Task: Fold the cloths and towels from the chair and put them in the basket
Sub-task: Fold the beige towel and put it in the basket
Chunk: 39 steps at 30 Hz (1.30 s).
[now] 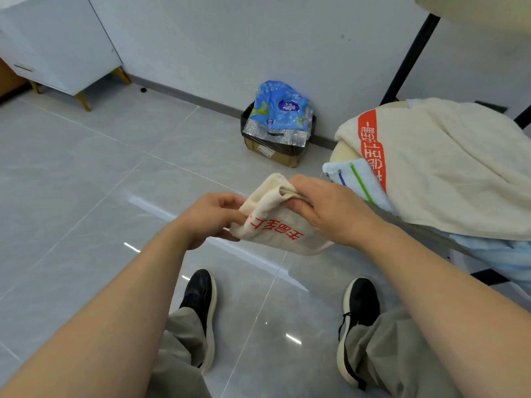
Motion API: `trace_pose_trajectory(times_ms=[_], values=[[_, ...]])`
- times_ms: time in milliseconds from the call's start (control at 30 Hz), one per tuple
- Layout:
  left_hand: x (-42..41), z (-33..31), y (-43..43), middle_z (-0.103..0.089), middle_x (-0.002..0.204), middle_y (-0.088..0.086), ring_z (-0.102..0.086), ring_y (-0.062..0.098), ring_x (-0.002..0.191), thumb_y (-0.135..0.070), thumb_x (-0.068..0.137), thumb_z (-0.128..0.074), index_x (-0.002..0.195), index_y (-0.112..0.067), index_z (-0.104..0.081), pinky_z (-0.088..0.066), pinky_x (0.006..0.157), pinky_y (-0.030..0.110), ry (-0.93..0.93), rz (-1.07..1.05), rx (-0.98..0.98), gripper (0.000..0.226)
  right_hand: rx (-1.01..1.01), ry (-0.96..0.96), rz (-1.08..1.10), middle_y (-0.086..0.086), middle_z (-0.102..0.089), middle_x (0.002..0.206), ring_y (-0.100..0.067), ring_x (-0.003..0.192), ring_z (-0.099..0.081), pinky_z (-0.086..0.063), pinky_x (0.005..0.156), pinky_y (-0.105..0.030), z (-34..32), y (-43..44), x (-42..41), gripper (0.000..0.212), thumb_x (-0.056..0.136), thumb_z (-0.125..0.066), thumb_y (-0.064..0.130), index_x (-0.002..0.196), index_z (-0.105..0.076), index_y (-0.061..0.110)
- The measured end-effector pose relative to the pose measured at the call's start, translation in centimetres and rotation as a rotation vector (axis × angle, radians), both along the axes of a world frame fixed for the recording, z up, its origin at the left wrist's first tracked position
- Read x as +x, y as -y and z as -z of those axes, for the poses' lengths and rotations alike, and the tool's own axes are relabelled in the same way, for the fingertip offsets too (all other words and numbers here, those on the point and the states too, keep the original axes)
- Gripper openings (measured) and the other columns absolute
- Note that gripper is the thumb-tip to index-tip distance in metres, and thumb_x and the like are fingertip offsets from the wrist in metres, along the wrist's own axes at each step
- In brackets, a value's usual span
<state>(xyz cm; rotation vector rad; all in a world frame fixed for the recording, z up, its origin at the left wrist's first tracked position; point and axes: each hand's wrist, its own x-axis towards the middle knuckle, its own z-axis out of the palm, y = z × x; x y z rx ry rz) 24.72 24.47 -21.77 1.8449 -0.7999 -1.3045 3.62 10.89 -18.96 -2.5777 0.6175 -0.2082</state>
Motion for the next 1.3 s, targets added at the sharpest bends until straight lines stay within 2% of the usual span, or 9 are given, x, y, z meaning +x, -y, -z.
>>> trace_pose_trajectory(times_ms=[367, 533, 667, 800, 900, 967, 1100, 1200, 1300], values=[[-1.4, -0.4, 0.2, -0.076, 0.093, 0.009, -0.075, 0.023, 0.082, 0.008, 0.077, -0.067, 0.103, -0.011, -0.071, -0.057, 0.061, 0.03, 0.025, 0.222, 0.159, 0.032, -0.061, 0.004, 0.01, 0.009, -0.062, 0.107, -0.019, 0.097, -0.059, -0.045, 0.072, -0.038, 0.0, -0.4, -0.1, 0.044, 0.094, -0.028, 0.064, 0.11, -0.05, 0.029], [-0.6, -0.4, 0.0, -0.073, 0.102, 0.015, -0.075, 0.032, 0.08, 0.003, 0.088, -0.058, 0.103, -0.006, -0.069, -0.055, 0.049, 0.023, -0.002, 0.113, 0.29, 0.021, -0.16, -0.026, 0.007, 0.006, -0.064, 0.106, -0.025, 0.095, -0.063, -0.045, 0.069, -0.039, 0.4, -0.4, -0.2, 0.047, 0.092, -0.022, 0.068, 0.105, -0.046, 0.029], [-1.1, 0.4, 0.0, -0.073, 0.102, 0.017, -0.076, 0.03, 0.08, 0.001, 0.089, -0.059, 0.102, -0.006, -0.071, -0.06, 0.06, 0.031, 0.054, 0.148, 0.28, 0.018, -0.125, -0.095, 0.006, 0.005, -0.065, 0.106, -0.029, 0.095, -0.064, -0.049, 0.072, -0.043, 0.7, -0.8, 0.1, 0.048, 0.091, -0.018, 0.072, 0.105, -0.041, 0.032], [-0.3, 0.3, -0.1, -0.072, 0.114, 0.013, -0.067, 0.031, 0.112, -0.011, 0.089, -0.064, 0.11, -0.015, -0.073, -0.054, 0.097, 0.046, -0.195, -0.006, 0.043, 0.023, 0.064, 0.005, 0.187, -0.003, -0.066, 0.099, -0.032, 0.096, -0.06, -0.047, 0.078, -0.044, 0.1, 0.7, -0.1, 0.033, 0.1, -0.037, 0.055, 0.106, -0.047, 0.024], [0.1, 0.2, 0.1, -0.064, 0.132, 0.013, -0.059, 0.031, 0.124, -0.065, 0.075, -0.067, 0.135, -0.018, -0.059, -0.045, 0.104, 0.05, -0.519, -0.148, -0.126, 0.076, 0.288, 0.218, 0.366, 0.003, -0.064, 0.087, -0.023, 0.088, -0.062, -0.049, 0.08, -0.047, 0.0, 1.7, 0.3, 0.033, 0.101, -0.043, 0.052, 0.098, -0.05, 0.021], [-0.8, -0.2, 0.5, -0.062, 0.135, 0.011, -0.058, 0.03, 0.126, -0.073, 0.066, -0.069, 0.14, -0.017, -0.054, -0.044, 0.105, 0.05, -0.616, -0.139, -0.172, 0.094, 0.419, 0.273, 0.491, 0.002, -0.068, 0.093, -0.019, 0.091, -0.065, -0.052, 0.085, -0.048, 0.1, 1.8, 0.8, 0.043, 0.099, -0.042, 0.059, 0.101, -0.055, 0.018], [-4.3, -1.3, 2.1, -0.072, 0.117, 0.011, -0.069, 0.027, 0.109, -0.038, 0.09, -0.066, 0.126, -0.01, -0.065, -0.052, 0.097, 0.046, -0.618, -0.348, -0.078, 0.045, 0.524, 0.245, 0.628, 0.004, -0.069, 0.098, -0.018, 0.093, -0.066, -0.055, 0.087, -0.045, 0.7, 1.6, 1.3, 0.045, 0.099, -0.037, 0.061, 0.102, -0.059, 0.021], [-5.4, -1.1, 2.9, -0.077, 0.093, 0.009, -0.075, 0.021, 0.076, -0.036, 0.094, -0.065, 0.111, -0.006, -0.069, -0.059, 0.06, 0.032, -0.394, -0.5, -0.045, 0.034, 0.485, 0.161, 0.648, 0.001, -0.066, 0.1, -0.02, 0.095, -0.063, -0.053, 0.085, -0.042, 0.7, 1.4, 1.2, 0.046, 0.102, -0.036, 0.057, 0.105, -0.058, 0.017], [-5.5, -1.3, 3.0, -0.076, 0.085, 0.003, -0.072, 0.017, 0.071, -0.04, 0.093, -0.066, 0.098, -0.01, -0.069, -0.057, 0.057, 0.028, -0.142, -0.515, -0.056, 0.03, 0.527, 0.137, 0.691, -0.003, -0.066, 0.11, -0.022, 0.1, -0.062, -0.052, 0.091, -0.043, 1.0, 1.4, 1.3, 0.047, 0.103, -0.035, 0.053, 0.115, -0.06, 0.016]])
